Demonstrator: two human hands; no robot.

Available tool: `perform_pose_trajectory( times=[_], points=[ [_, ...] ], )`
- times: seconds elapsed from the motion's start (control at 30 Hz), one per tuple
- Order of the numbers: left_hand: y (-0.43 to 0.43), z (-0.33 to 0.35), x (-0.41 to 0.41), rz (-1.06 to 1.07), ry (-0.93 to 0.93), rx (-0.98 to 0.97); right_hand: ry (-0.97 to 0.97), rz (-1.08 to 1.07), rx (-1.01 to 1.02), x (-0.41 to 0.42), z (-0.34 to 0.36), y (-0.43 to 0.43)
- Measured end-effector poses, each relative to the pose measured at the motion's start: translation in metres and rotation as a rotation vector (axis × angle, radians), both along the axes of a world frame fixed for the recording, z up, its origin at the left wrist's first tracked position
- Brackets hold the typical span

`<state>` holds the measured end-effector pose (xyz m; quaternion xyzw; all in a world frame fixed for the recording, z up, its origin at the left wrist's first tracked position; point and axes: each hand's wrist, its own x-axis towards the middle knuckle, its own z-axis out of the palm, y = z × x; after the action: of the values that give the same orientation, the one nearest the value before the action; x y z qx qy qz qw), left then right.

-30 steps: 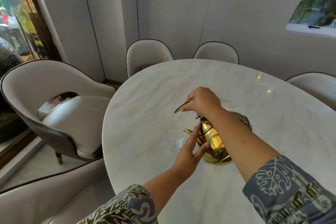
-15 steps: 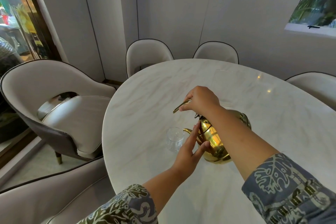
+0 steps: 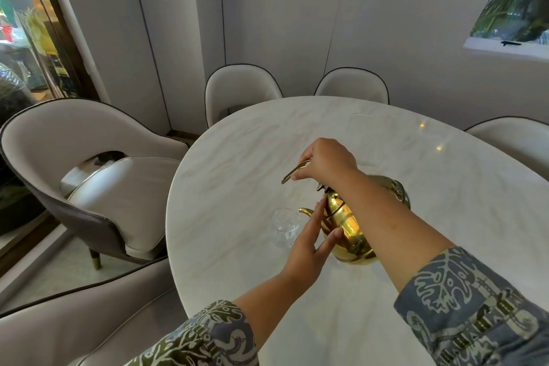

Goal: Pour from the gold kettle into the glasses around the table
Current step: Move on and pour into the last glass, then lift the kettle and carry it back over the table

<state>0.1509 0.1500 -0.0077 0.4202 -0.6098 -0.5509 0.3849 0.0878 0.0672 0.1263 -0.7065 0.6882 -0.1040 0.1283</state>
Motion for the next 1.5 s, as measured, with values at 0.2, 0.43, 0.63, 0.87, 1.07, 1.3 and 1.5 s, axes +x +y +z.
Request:
perform_pose_trajectory(
  times=[0.2,0.43,0.63,0.87,1.07,1.3,1.5],
  points=[
    [0.001,0.001,-0.001,0.006,0.002,-0.003,0.013,0.006,-0.011,0.000,0.001,0.000],
    [0.001,0.001,-0.003,-0.001,0.020,-0.005,0.015,0.005,-0.014,-0.001,0.002,0.000],
    [0.002,0.000,-0.004,0.004,-0.003,-0.029,-0.012,0.001,-0.030,-0.007,0.001,0.004],
    [0.004,-0.001,-0.002,-0.027,-0.067,-0.039,-0.086,-0.026,-0.055,-0.016,-0.004,0.008],
    [0.002,0.000,0.005,-0.082,-0.137,-0.077,-0.152,-0.072,-0.121,-0.027,-0.010,0.012],
    [-0.001,-0.001,0.016,-0.149,-0.321,-0.144,-0.290,-0.107,-0.215,-0.038,-0.023,0.024],
    [-0.004,-0.002,0.024,-0.190,-0.420,-0.182,-0.398,-0.161,-0.273,-0.045,-0.033,0.029]
  ],
)
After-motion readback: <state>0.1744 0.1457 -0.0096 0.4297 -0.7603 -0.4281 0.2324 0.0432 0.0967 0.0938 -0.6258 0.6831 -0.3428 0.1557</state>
